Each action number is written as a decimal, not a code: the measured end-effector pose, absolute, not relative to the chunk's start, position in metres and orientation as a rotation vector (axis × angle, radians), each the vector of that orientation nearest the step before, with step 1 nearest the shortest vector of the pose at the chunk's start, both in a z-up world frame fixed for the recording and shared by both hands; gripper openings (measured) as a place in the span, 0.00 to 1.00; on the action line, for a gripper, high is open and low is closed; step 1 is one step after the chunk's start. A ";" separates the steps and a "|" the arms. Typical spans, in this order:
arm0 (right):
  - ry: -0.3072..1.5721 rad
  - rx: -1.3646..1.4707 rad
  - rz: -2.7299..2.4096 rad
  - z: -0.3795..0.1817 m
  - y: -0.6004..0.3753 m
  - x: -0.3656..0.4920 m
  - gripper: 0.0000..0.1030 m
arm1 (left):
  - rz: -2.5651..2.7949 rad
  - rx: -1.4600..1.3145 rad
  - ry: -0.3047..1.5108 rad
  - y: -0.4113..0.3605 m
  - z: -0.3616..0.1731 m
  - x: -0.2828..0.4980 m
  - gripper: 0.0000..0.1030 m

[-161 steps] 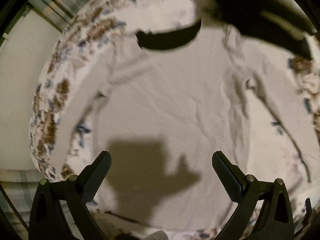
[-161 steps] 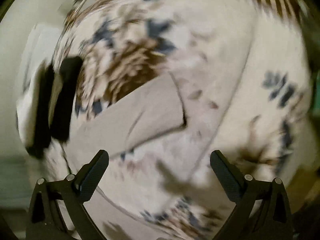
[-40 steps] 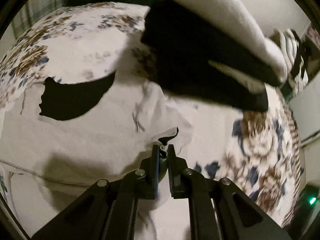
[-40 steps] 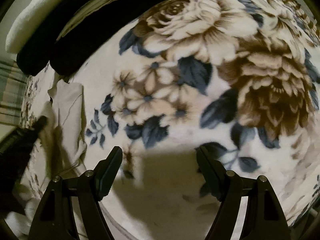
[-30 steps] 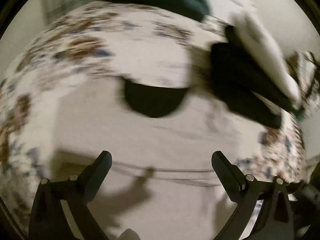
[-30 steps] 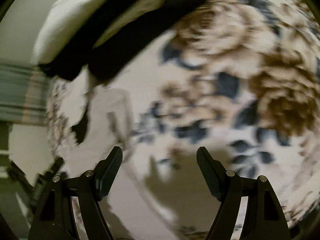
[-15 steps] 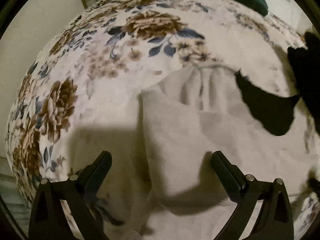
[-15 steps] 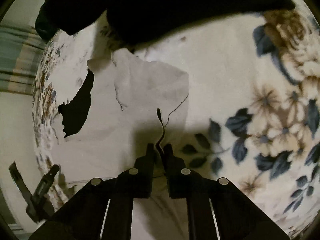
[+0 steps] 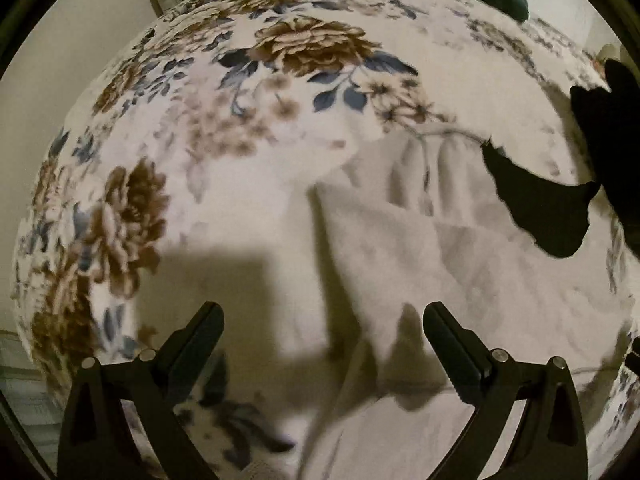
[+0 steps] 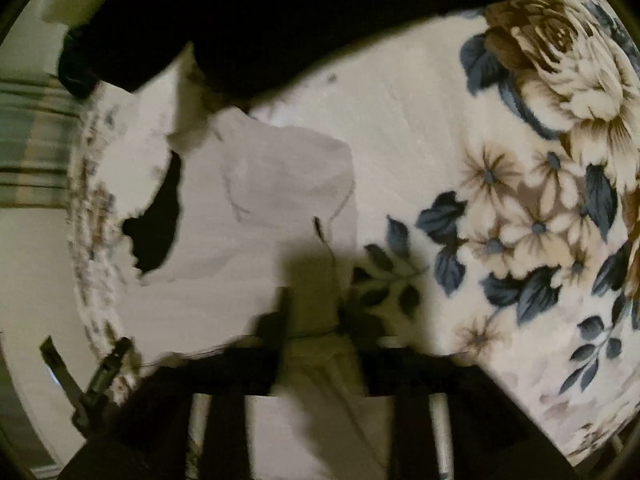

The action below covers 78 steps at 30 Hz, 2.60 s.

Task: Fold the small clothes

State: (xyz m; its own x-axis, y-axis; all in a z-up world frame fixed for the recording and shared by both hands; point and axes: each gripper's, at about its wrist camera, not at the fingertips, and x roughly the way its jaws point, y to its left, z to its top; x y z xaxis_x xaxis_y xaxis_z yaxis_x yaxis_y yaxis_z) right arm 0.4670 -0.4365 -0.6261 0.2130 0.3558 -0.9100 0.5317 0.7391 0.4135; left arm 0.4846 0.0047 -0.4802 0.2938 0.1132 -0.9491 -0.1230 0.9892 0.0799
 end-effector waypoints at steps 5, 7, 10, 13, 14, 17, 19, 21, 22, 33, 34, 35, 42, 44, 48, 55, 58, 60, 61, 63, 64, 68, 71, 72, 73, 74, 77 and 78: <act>1.443 0.677 -0.148 -0.622 -0.432 0.469 0.56 | 0.126 -0.070 1.313 0.012 -0.477 0.508 0.99; 1.426 0.538 -0.115 -0.608 -0.418 0.488 0.62 | 0.102 -0.014 1.282 0.002 -0.467 0.528 0.99; 1.388 0.250 -0.040 -0.591 -0.376 0.534 0.63 | 0.030 0.099 1.242 -0.021 -0.460 0.568 0.99; 1.367 0.000 0.029 -0.593 -0.332 0.585 0.63 | -0.053 0.223 1.264 -0.048 -0.473 0.606 0.99; 1.370 -0.067 0.041 -0.597 -0.322 0.601 0.63 | -0.085 0.277 1.278 -0.059 -0.481 0.619 0.99; 1.393 -0.179 0.056 -0.608 -0.305 0.637 0.63 | -0.137 0.376 1.302 -0.080 -0.501 0.636 0.96; 1.416 -0.214 0.062 -0.616 -0.299 0.654 0.63 | -0.187 0.401 1.317 -0.086 -0.513 0.647 0.70; 1.445 -0.229 0.059 -0.628 -0.296 0.666 0.63 | -0.249 0.383 1.332 -0.088 -0.521 0.651 0.36; 1.460 -0.224 0.060 -0.633 -0.296 0.671 0.63 | -0.276 0.368 1.324 -0.088 -0.521 0.650 0.25; 1.361 -0.109 0.108 -0.600 -0.323 0.656 0.03 | -0.334 0.264 1.167 -0.061 -0.479 0.609 0.02; 1.336 -0.094 0.106 -0.589 -0.328 0.649 0.03 | -0.329 0.242 1.144 -0.058 -0.467 0.597 0.02; 1.322 -0.086 0.101 -0.582 -0.331 0.644 0.03 | -0.331 0.217 1.125 -0.053 -0.455 0.589 0.02; 1.213 0.073 0.064 -0.511 -0.335 0.540 0.03 | -0.321 0.095 1.045 -0.027 -0.393 0.497 0.02; 1.216 0.108 0.062 -0.505 -0.333 0.502 0.03 | -0.311 0.085 1.065 -0.021 -0.391 0.467 0.02; 1.292 0.135 0.049 -0.527 -0.324 0.427 0.03 | -0.270 0.084 1.162 -0.010 -0.421 0.422 0.02; 1.408 0.146 0.047 -0.583 -0.309 0.382 0.03 | -0.242 0.116 1.286 -0.010 -0.484 0.395 0.07; 1.496 0.204 0.037 -0.604 -0.312 0.381 0.08 | -0.256 0.055 1.346 -0.005 -0.488 0.380 0.08; 1.559 0.295 0.040 -0.609 -0.322 0.375 0.37 | -0.262 -0.028 1.377 0.004 -0.482 0.367 0.17; 1.560 0.332 0.039 -0.607 -0.327 0.371 0.42 | -0.262 -0.071 1.380 0.009 -0.477 0.361 0.29; 1.538 0.441 0.034 -0.598 -0.341 0.363 0.48 | -0.248 -0.171 1.376 0.024 -0.466 0.353 0.53; 1.519 0.508 0.021 -0.593 -0.351 0.359 0.50 | -0.229 -0.217 1.367 0.032 -0.461 0.352 0.62; 1.387 0.840 -0.052 -0.585 -0.399 0.358 0.58 | -0.120 -0.406 1.336 0.066 -0.462 0.373 0.63; 1.331 0.985 -0.076 -0.597 -0.417 0.372 0.58 | -0.045 -0.503 1.313 0.080 -0.476 0.401 0.63; 1.331 1.023 -0.072 -0.605 -0.418 0.377 0.58 | -0.020 -0.534 1.311 0.082 -0.483 0.410 0.62; 1.339 1.070 -0.062 -0.614 -0.419 0.381 0.58 | -0.006 -0.573 1.311 0.084 -0.492 0.419 0.62; 1.333 1.116 -0.047 -0.622 -0.417 0.385 0.57 | 0.002 -0.591 1.313 0.085 -0.497 0.424 0.62; 1.305 1.121 -0.039 -0.622 -0.404 0.392 0.08 | 0.016 -0.629 1.302 0.087 -0.508 0.433 0.03; 1.307 1.091 -0.050 -0.619 -0.401 0.394 0.08 | 0.025 -0.599 1.299 0.085 -0.507 0.433 0.04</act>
